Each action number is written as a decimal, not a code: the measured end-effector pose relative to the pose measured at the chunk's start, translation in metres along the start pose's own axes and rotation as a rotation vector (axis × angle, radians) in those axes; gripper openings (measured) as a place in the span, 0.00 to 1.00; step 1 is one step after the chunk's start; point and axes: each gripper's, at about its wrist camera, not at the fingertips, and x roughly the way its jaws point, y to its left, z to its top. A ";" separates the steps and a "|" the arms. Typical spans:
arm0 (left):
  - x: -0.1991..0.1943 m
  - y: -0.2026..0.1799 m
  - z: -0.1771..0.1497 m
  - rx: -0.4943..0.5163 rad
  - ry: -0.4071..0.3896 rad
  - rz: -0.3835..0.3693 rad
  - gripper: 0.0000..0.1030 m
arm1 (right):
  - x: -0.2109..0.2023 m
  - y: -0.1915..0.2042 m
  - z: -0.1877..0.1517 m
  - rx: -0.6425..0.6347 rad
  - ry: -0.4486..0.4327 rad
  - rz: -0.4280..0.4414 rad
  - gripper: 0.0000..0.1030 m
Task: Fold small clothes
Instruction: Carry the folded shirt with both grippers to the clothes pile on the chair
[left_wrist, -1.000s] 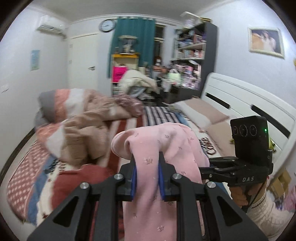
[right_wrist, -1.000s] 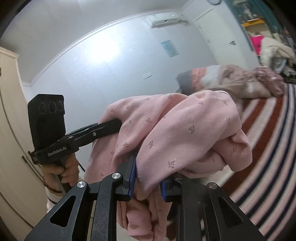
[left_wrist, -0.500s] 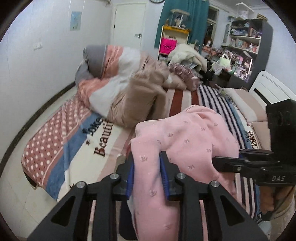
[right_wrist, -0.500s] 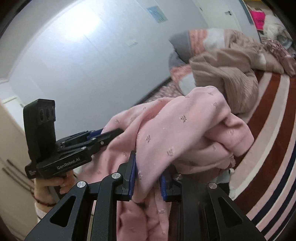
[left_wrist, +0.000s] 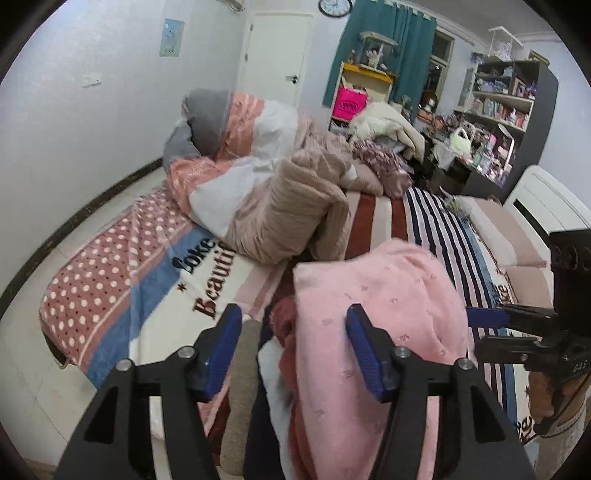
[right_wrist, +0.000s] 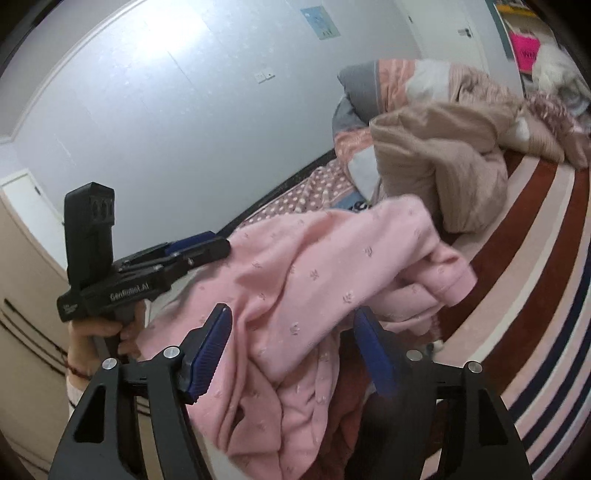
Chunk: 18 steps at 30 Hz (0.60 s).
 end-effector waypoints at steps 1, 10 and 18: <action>-0.005 0.000 0.001 -0.009 -0.012 0.000 0.57 | -0.005 0.002 -0.001 -0.008 -0.002 -0.002 0.63; -0.021 -0.015 -0.004 0.023 -0.005 -0.011 0.59 | -0.008 -0.003 -0.014 -0.014 0.025 -0.007 0.63; -0.021 -0.027 -0.033 0.114 0.063 -0.069 0.67 | 0.050 -0.001 -0.023 -0.038 0.097 -0.007 0.45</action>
